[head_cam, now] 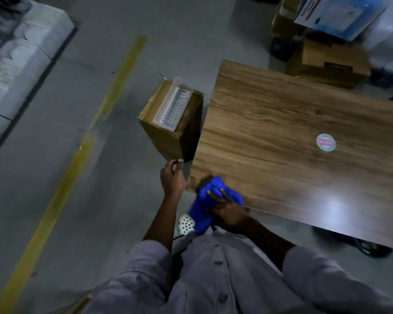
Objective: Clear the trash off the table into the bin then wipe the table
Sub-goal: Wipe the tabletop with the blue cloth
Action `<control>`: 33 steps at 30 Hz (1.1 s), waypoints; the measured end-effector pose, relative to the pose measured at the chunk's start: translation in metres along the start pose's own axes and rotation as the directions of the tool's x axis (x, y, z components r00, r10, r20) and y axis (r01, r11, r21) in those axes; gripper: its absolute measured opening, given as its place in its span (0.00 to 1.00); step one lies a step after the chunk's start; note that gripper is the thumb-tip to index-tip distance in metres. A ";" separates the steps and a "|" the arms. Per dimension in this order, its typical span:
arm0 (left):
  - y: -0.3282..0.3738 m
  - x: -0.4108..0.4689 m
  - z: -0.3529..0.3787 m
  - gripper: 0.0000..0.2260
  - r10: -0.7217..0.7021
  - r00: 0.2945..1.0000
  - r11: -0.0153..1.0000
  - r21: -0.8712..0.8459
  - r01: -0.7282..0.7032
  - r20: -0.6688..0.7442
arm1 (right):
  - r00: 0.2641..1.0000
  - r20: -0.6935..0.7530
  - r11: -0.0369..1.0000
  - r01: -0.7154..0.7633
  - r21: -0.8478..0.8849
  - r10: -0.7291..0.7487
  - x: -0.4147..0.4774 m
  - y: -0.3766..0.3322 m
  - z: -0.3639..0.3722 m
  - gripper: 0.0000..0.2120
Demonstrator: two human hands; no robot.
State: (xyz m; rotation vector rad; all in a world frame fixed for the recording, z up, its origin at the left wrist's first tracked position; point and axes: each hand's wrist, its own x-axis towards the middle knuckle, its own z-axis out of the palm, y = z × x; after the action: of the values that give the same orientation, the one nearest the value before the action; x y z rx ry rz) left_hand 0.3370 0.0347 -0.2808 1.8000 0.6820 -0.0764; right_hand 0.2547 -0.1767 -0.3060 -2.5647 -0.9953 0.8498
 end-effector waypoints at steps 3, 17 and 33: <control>0.003 -0.005 0.007 0.09 0.014 0.994 0.999 0.051 -0.019 0.106 | 0.930 -0.242 0.936 -0.205 0.285 0.277 -0.053 0.014 -0.031 0.24; 0.023 -0.019 0.062 0.30 0.211 0.901 0.938 0.180 -0.296 0.380 | 0.793 -0.106 0.800 -0.596 0.076 0.600 0.013 -0.011 -0.067 0.24; 0.017 -0.033 0.053 0.08 0.138 0.896 0.874 0.374 -0.310 0.422 | 0.799 -0.126 0.809 -0.583 0.072 0.587 -0.044 0.022 -0.017 0.31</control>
State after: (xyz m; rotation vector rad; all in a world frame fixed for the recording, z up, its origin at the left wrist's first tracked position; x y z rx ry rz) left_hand 0.3332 -0.0291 -0.2719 2.1979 0.1653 -0.4424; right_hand 0.2504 -0.2234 -0.2837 -2.8929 -0.1169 0.7821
